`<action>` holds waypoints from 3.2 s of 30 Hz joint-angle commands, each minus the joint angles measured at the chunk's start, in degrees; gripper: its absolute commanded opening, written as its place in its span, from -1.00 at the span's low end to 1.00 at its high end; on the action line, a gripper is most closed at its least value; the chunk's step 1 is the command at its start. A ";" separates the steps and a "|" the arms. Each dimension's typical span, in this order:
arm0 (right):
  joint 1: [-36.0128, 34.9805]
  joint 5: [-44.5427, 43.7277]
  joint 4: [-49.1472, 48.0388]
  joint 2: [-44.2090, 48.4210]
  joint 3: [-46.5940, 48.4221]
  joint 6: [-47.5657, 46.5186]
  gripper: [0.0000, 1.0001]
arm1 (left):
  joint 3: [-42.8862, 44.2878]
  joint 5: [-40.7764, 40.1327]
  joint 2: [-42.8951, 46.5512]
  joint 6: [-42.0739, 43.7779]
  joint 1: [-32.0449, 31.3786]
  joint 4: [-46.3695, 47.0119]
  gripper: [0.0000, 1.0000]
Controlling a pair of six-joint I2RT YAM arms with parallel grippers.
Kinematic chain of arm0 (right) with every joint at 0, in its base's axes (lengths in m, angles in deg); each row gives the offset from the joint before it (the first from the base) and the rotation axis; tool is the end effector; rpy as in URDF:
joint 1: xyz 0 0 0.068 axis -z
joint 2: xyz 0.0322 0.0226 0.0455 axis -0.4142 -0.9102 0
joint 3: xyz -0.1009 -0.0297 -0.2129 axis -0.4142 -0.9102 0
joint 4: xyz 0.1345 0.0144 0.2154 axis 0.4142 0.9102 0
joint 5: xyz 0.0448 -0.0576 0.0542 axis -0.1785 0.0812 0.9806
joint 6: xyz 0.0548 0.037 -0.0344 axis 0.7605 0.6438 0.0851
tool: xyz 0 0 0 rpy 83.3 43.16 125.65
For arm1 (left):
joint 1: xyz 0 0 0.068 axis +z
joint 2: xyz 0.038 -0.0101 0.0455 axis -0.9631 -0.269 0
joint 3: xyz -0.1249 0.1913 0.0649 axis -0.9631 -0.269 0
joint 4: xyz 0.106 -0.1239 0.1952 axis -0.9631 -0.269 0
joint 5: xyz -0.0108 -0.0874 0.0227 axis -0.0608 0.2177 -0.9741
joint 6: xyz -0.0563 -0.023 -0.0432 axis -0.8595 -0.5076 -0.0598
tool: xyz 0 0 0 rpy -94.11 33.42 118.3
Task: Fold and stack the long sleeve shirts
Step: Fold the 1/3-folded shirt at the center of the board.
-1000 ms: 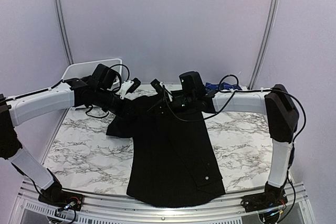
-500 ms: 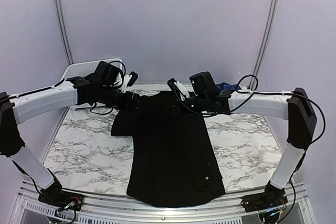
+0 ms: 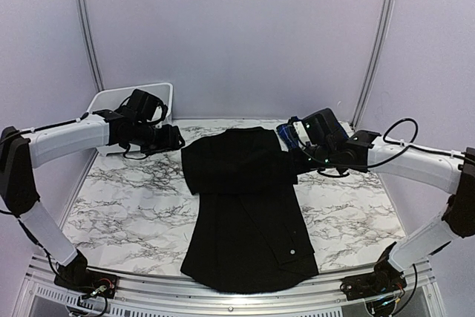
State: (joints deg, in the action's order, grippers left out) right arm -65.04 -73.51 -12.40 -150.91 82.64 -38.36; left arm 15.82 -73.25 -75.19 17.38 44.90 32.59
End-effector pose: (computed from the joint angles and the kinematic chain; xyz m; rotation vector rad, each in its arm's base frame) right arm 0.2540 0.2043 0.2145 -0.3730 2.3288 0.3209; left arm 0.3258 -0.1862 0.2254 0.0738 2.3236 -0.5361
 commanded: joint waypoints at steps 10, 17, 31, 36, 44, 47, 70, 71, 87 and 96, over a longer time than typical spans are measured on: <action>6.23 -12.39 6.60 -1.47 16.98 -4.16 -1.00 | -5.86 1.75 -2.66 -5.55 0.50 -0.61 0.34; 11.22 -5.45 5.63 -3.42 19.61 -7.08 -1.00 | -10.43 4.93 -1.10 -4.76 -1.17 -0.41 0.30; 13.33 20.10 -7.56 -4.51 -7.69 2.46 0.04 | -9.56 5.32 -3.55 -7.27 -5.31 1.71 0.29; 17.42 28.36 -16.70 -5.85 -15.05 7.26 0.05 | -9.00 5.68 -3.98 -7.36 -5.40 1.82 0.29; 20.53 35.55 -28.82 -11.86 -19.77 12.90 0.09 | -8.95 6.06 -3.96 -7.39 -5.40 1.82 0.28; 21.91 37.01 -32.19 -13.75 -20.93 14.38 0.08 | -9.03 6.02 -3.84 -7.39 -5.40 1.82 0.28; 22.68 43.42 -41.82 -16.14 -21.91 20.40 -0.49 | -8.15 6.94 -4.58 -7.40 -5.40 1.82 0.25; 22.68 43.54 -42.17 -16.44 -22.09 20.54 -0.48 | -8.16 6.93 -4.49 -7.40 -5.40 1.82 0.25; 20.91 44.32 -47.07 -19.87 -21.97 22.95 -0.74 | -12.22 7.51 -2.08 -7.98 -5.64 1.80 0.25; 20.89 45.98 -50.09 -16.48 -21.28 25.43 -1.00 | -19.97 7.90 2.31 -11.72 -8.67 1.82 0.28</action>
State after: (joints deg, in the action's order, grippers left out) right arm -43.58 -28.55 -59.26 -170.25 60.08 -14.42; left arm -1.38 -66.08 -75.97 8.04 38.10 34.36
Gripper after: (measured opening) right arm 0.004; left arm 0.639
